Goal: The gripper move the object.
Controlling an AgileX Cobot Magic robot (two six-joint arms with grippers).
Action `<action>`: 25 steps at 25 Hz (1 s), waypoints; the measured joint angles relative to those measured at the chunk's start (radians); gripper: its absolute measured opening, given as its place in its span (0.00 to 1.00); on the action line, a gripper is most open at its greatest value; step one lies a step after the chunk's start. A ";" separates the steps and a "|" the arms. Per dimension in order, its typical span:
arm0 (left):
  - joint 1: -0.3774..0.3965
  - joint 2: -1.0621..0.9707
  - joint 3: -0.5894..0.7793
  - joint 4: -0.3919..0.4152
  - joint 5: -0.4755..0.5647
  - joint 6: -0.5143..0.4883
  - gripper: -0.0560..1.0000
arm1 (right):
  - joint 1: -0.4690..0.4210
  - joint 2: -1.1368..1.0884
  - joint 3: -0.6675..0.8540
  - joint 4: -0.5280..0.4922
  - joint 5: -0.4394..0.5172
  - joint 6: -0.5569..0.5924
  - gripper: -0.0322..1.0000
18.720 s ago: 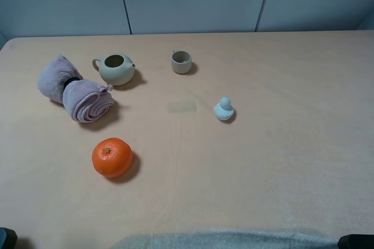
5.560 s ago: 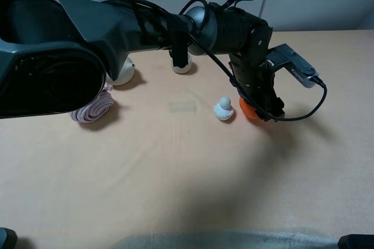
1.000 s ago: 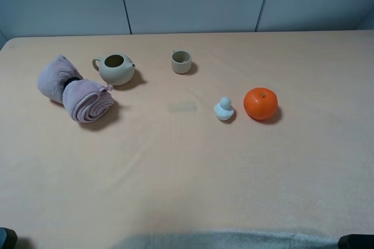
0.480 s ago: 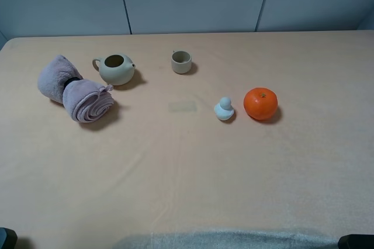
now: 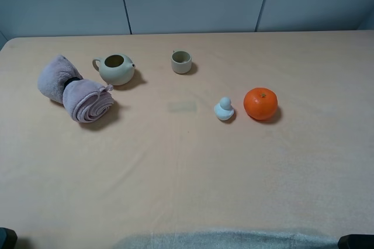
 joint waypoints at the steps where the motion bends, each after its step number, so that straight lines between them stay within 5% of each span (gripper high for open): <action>1: 0.028 -0.017 0.030 -0.014 -0.016 0.000 0.92 | 0.000 0.000 0.000 0.000 0.000 0.000 0.70; 11: 0.228 -0.116 0.194 -0.128 -0.043 0.000 0.92 | 0.000 0.000 0.000 0.000 0.000 0.000 0.70; 25: 0.253 -0.198 0.195 -0.138 -0.039 0.000 0.92 | 0.000 0.000 0.000 0.000 0.000 0.000 0.70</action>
